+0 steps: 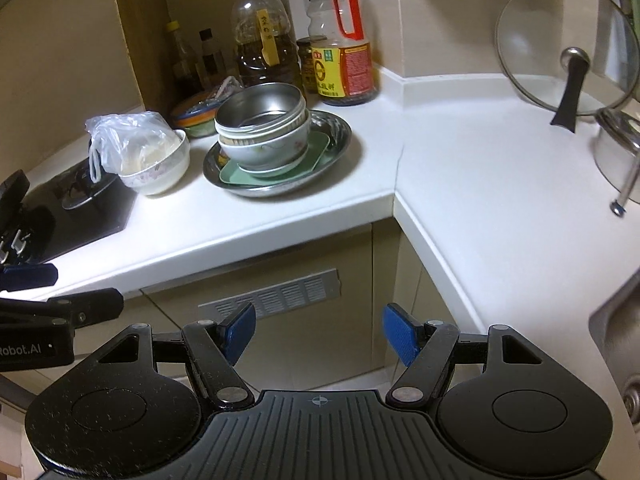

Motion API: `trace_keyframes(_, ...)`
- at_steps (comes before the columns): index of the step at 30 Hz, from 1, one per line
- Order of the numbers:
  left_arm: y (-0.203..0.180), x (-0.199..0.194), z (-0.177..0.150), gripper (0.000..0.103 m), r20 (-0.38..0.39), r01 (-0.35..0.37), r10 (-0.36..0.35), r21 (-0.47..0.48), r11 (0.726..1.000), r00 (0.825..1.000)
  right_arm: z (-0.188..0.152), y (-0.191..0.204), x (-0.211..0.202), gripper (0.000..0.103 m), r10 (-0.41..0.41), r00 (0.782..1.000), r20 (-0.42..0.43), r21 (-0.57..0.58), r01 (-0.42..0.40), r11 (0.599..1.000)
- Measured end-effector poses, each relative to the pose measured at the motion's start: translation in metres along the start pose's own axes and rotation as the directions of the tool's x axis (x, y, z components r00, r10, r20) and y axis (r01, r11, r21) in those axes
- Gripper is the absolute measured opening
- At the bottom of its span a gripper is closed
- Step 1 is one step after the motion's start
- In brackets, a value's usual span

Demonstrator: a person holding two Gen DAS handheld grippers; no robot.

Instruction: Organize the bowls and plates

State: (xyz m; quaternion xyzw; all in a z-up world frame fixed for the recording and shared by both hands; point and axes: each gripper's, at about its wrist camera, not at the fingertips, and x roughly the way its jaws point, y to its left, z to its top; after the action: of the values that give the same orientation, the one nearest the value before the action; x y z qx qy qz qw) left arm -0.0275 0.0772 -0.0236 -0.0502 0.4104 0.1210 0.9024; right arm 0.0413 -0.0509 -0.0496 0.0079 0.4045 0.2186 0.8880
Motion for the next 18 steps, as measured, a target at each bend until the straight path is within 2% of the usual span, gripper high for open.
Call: trace_keyframes(18,-0.030,-0.023,-0.015,0.088,-0.021,-0.016,0.015,-0.060,0.998,1.000,-0.013,-0.017,-0.040,0.071,0.070,0.998,-0.012,-0.024,-0.070,0.997)
